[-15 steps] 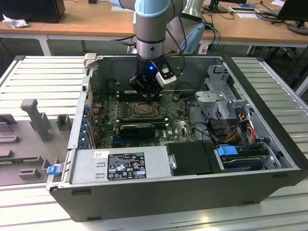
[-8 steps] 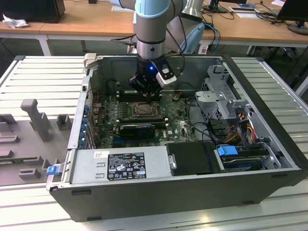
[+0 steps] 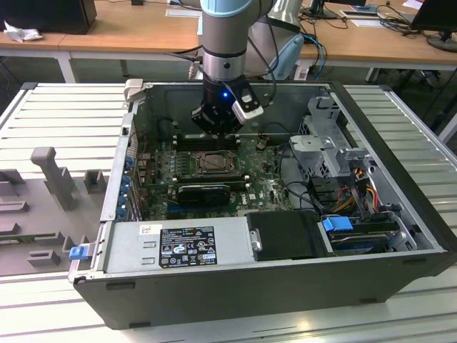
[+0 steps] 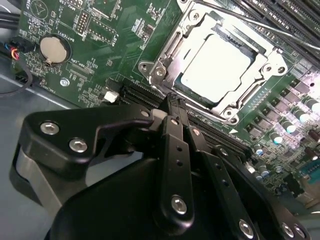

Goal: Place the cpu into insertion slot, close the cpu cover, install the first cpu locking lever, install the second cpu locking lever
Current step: 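Install the first cpu locking lever, then install the second cpu locking lever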

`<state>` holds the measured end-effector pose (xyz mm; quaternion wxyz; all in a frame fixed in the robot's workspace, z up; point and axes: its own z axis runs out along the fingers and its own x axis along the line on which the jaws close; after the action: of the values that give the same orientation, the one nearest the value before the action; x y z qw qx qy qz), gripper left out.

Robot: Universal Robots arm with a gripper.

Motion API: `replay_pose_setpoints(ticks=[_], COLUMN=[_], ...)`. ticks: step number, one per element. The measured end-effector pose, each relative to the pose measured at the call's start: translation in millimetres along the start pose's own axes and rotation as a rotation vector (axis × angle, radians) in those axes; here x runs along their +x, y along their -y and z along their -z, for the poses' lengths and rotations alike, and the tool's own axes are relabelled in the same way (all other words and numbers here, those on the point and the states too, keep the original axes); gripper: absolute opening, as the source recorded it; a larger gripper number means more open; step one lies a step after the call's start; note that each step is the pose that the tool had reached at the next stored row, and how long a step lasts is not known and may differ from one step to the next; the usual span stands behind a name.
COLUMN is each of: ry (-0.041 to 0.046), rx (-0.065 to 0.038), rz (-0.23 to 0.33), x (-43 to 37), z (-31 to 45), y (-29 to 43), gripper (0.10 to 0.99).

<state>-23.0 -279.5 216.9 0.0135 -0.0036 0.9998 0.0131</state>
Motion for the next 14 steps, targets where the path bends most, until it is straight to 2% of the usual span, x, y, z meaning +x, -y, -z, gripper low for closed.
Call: replay_pose_setpoints(ticks=[14], ry=[-0.0002], rx=[0.0], rz=[0.0], x=[0.1], z=[0.9], y=[3.6], gripper=[0.106])
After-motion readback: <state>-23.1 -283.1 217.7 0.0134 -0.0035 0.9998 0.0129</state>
